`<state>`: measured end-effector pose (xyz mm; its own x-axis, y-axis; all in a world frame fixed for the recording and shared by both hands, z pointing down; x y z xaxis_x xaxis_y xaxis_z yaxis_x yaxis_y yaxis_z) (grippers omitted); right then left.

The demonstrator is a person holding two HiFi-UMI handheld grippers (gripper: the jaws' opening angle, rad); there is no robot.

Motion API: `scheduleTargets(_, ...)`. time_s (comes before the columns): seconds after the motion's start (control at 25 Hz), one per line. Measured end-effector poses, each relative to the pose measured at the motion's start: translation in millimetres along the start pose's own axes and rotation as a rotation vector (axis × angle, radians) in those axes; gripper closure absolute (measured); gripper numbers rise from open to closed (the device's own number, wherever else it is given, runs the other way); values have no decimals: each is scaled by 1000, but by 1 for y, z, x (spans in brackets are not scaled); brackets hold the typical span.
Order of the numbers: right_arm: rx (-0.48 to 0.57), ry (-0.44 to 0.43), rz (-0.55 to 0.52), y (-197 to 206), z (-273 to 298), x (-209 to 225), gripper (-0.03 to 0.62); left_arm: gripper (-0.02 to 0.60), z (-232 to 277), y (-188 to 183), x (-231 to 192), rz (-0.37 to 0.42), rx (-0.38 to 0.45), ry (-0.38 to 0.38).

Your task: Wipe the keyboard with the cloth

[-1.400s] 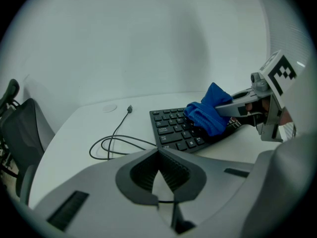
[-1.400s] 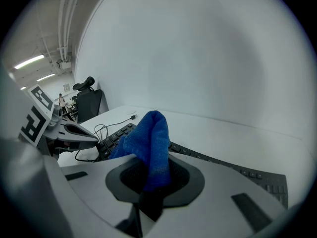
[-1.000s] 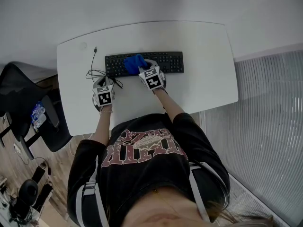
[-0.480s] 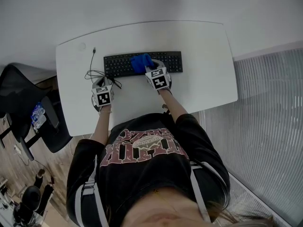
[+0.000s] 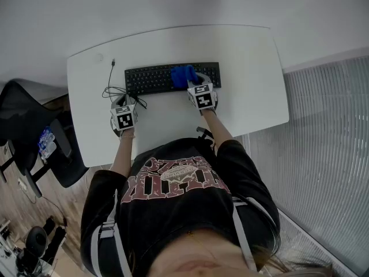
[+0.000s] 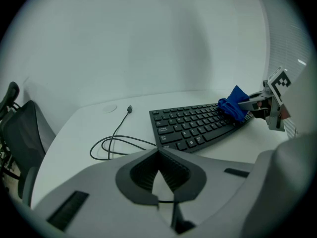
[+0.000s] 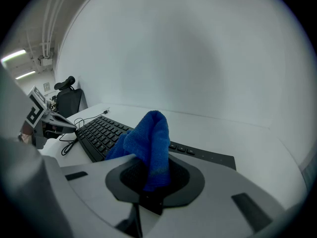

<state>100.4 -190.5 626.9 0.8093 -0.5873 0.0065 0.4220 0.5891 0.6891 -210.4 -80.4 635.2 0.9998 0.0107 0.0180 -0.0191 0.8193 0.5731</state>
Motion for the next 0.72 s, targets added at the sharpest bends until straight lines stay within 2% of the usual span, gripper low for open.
scheduleTargets(0.72, -30, 113, 53, 25, -25, 51, 530, 551, -1, -2, -1, -3, 1, 3)
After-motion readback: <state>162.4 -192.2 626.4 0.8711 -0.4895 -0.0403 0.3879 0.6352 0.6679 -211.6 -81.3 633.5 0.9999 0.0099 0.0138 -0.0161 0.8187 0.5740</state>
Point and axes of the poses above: the fingertips, and each gripper's own axes: z forward along the fingers, x to its right, y out of its underside, the point moved 8 cm from there along -z, backward along the fingers, and after that the axes turned 6 degrees about -x, right-handed, at the moved point
